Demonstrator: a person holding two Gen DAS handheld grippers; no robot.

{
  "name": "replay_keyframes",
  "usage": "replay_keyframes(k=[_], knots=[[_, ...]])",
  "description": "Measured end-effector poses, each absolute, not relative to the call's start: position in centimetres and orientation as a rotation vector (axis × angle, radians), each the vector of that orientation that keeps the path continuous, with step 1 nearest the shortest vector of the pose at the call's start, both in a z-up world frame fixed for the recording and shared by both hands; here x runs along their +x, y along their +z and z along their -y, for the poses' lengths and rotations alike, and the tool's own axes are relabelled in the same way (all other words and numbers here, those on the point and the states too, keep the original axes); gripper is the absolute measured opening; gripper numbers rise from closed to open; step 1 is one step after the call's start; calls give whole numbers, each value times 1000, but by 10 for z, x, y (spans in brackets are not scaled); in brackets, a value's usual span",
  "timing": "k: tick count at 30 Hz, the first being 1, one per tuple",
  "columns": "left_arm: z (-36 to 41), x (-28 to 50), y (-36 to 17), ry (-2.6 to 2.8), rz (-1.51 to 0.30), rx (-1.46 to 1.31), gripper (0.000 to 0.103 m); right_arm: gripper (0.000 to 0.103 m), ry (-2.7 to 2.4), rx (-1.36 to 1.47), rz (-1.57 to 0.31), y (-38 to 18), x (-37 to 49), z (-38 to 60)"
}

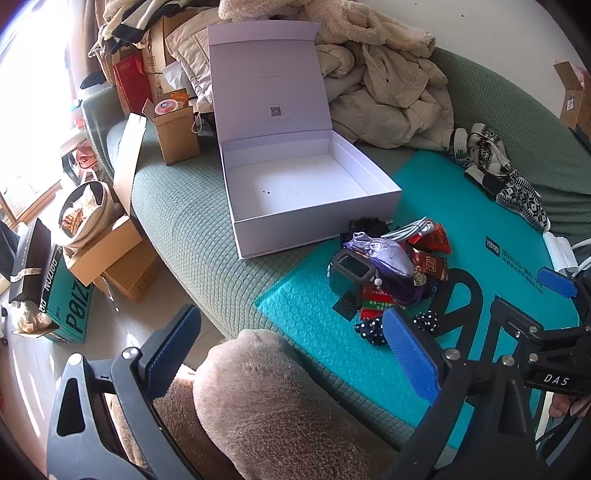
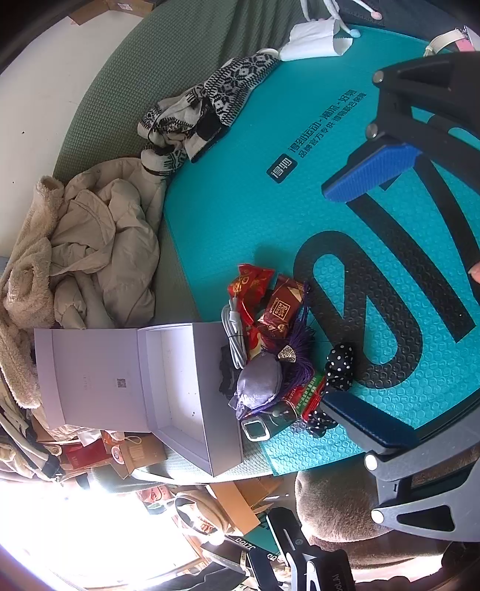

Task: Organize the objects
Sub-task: 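Move both tools toward the pile of items on the teal mat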

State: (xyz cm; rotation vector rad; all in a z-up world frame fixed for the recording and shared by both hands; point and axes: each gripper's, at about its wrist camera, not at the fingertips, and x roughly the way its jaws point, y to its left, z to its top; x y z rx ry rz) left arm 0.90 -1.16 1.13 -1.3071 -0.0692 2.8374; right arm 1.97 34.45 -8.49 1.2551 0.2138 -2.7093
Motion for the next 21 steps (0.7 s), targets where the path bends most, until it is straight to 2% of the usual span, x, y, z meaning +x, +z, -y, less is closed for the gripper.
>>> replay_keyframes(k=[21], knots=[[10,13,17,2816,75,-1299,99,102,-2728,1260,-223,-82,23,-347]])
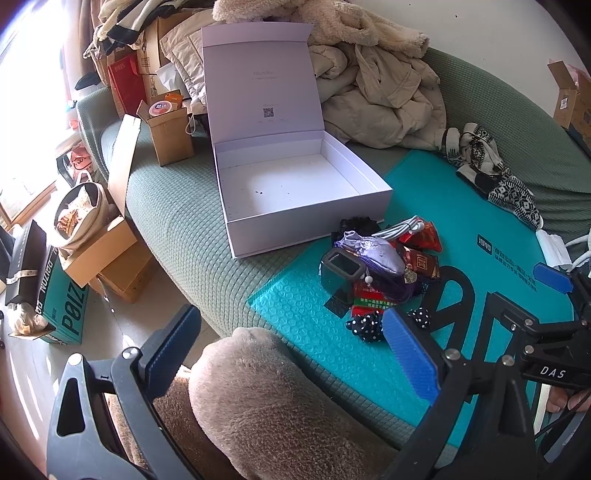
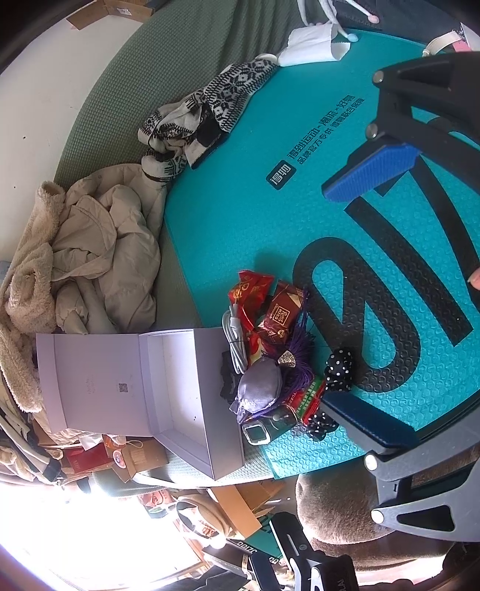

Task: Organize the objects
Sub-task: 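Move both tools toward the pile of items on the teal mat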

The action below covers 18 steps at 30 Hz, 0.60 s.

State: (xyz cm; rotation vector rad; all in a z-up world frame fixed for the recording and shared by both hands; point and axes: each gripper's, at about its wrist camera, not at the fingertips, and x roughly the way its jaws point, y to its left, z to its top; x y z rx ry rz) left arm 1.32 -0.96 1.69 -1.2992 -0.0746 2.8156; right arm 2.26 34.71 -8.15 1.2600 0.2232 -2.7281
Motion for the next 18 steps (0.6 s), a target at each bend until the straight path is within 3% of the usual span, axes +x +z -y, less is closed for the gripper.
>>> replay_keyframes(k=[18], knots=[[8,6,7,2769,87,-1321,99,101,-2689,1269,-193,-93,21,-349]])
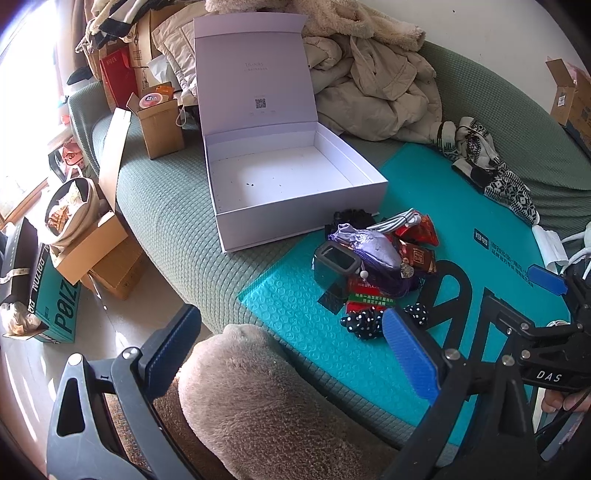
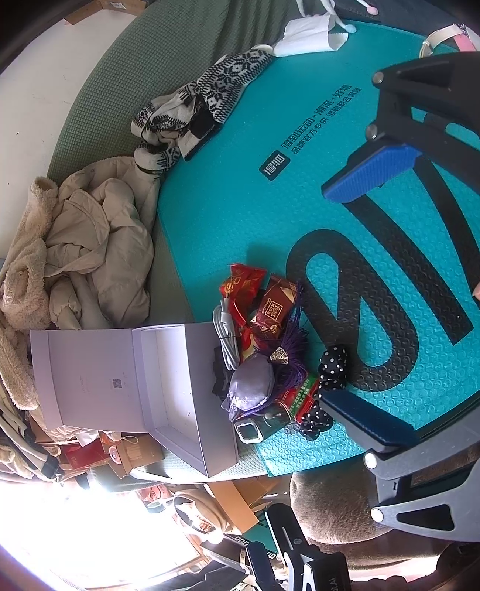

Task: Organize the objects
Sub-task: 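Move both tools toward the pile of items on the teal mat, then grasp the grey square container with left tool while right grasps black polka-dot scrunchie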

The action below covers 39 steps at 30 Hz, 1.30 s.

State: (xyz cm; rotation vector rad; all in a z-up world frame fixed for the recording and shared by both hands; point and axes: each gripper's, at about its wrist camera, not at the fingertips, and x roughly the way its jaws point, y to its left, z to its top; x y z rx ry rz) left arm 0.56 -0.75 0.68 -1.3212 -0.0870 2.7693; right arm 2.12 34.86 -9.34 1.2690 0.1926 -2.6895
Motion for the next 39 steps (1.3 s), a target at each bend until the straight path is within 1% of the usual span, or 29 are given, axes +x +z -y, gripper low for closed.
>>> replay_keyframes(k=[6,9,17,21,24,27,29,37,38,39], knots=[[7,-1,4,2752,92,-1330,99,98,-2665,1284,-207,-101,18,-346],[7,-4,0,2738,98,-1339,99,93,-2654,1294,-232,-107,16,-343],[4,-15,-11,2705,106,-1356,99,93,-2582,1312,-193,-123,9,-338],[1,-22,-17,2675,93,-1356,99,87,-2541,1327,-193,-132,6,-332],[-1,-28,-22,2649,102,-1358,95,86,-2500,1343,-185,-141,2,-329],[-4,-34,-29,2634,99,-1374,94,81,-2438,1358,-161,-150,-1,-326],[-5,-38,-33,2623,100,-1383,93,81,-2412,1367,-162,-155,-3,-323],[-7,-60,-52,2576,113,-1413,93,81,-2326,1374,-134,-166,-12,-314],[-7,-63,-55,2569,115,-1418,93,80,-2318,1378,-129,-168,-14,-313],[-8,-66,-57,2562,120,-1423,93,77,-2309,1382,-124,-169,-15,-312]])
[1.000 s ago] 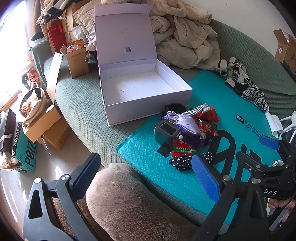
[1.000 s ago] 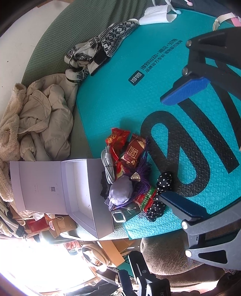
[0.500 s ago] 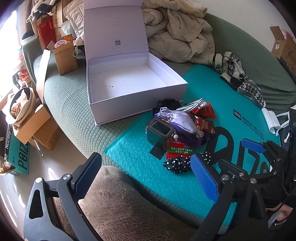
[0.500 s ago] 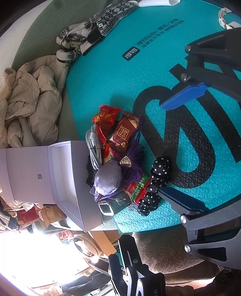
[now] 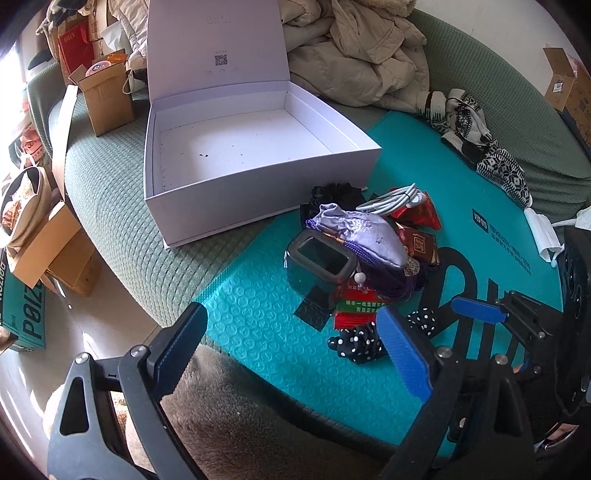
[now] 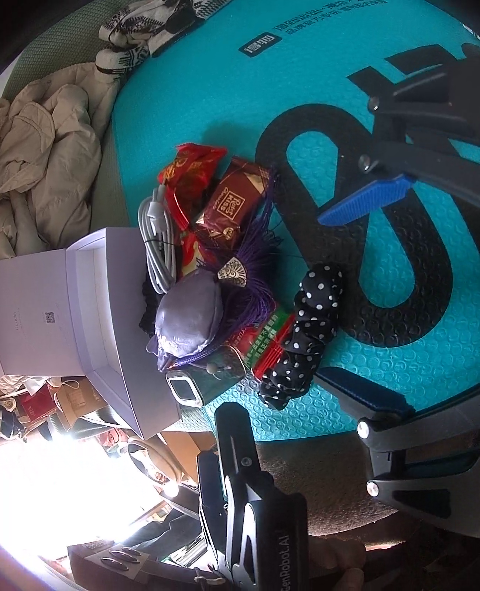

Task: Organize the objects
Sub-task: 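Grasp the grey square container with left tool while right grasps black polka-dot scrunchie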

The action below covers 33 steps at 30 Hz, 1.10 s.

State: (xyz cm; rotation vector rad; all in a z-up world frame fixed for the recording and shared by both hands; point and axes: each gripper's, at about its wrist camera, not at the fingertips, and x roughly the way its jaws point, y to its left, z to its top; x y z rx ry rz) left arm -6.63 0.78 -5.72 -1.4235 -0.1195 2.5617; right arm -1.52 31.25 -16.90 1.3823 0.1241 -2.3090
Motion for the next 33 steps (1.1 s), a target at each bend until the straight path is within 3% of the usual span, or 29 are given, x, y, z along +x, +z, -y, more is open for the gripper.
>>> replay_keyframes(k=[9,15,21,24,26,33], knots=[[-7,-92,-74,2499,157,-1429,85,71,-2269,1362,-147,-173,-24,-303],[-10,-108,-75,2469,148,-1405,83,56,-2258,1343,-167,-172,-24,-300],[-16,-120,-79,2420,135,-1388,73,51,-2254,1337,-194,-172,-21,-297],[-20,-123,-79,2397,127,-1371,62,50,-2258,1344,-179,-172,-20,-300],[-23,-124,-80,2379,130,-1361,47,49,-2263,1348,-185,-172,-18,-302],[-25,-114,-79,2375,124,-1340,47,42,-2291,1373,-202,-170,-9,-312]])
